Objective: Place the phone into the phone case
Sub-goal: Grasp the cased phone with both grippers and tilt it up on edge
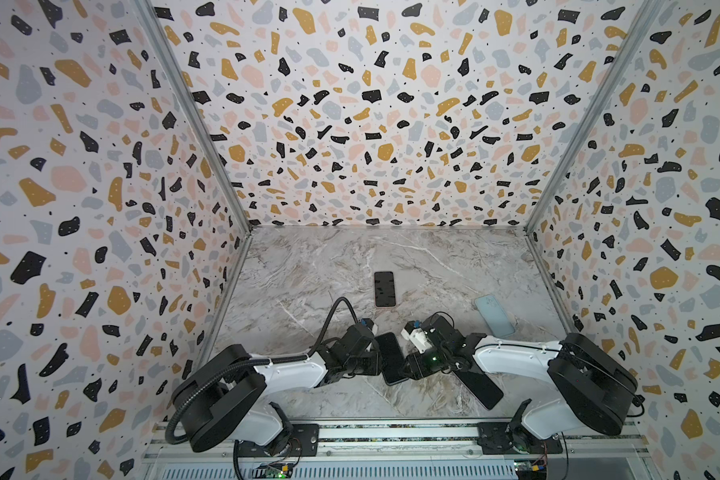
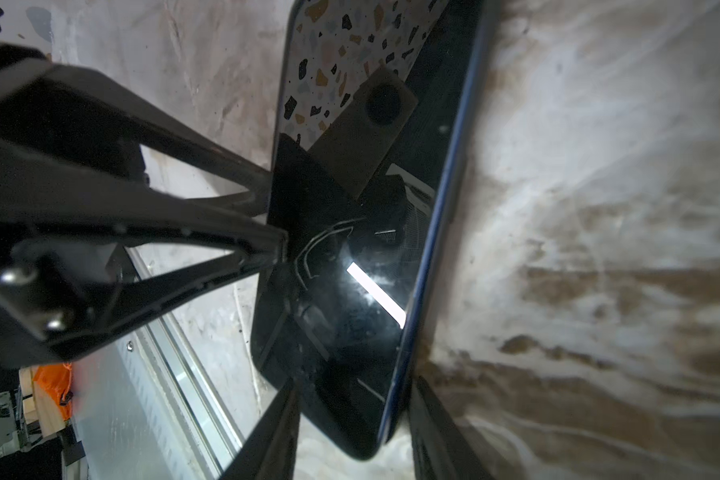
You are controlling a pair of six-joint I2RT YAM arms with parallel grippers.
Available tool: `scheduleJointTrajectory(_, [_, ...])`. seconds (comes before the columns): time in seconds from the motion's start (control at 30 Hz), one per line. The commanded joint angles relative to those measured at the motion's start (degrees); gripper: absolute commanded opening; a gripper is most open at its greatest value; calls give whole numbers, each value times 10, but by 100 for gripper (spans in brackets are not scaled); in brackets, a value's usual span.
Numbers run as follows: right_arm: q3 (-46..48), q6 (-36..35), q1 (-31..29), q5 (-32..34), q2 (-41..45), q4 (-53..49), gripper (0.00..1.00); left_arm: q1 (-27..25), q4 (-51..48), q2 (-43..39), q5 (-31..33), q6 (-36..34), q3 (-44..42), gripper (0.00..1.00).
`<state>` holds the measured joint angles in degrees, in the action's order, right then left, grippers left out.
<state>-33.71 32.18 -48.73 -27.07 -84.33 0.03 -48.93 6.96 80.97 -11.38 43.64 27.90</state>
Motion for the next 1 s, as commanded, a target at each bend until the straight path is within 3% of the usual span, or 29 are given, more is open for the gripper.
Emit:
scheduleJointTrajectory(0.0, [6, 27, -11, -10, 20, 32, 43, -2, 4, 15, -3, -19, 22, 27])
scheduleJointTrajectory(0.33, [3, 53, -13, 31, 44, -5, 42, -2, -44, 33, -6, -26, 52, 27])
scheduleJointTrajectory(0.6, [15, 126, -13, 62, 81, -31, 43, -15, -73, -47, -31, 122, 6, 30])
scheduleJointTrajectory(0.97, [44, 138, -13, 40, 83, 11, 46, -66, -91, -57, -9, 178, 18, 27])
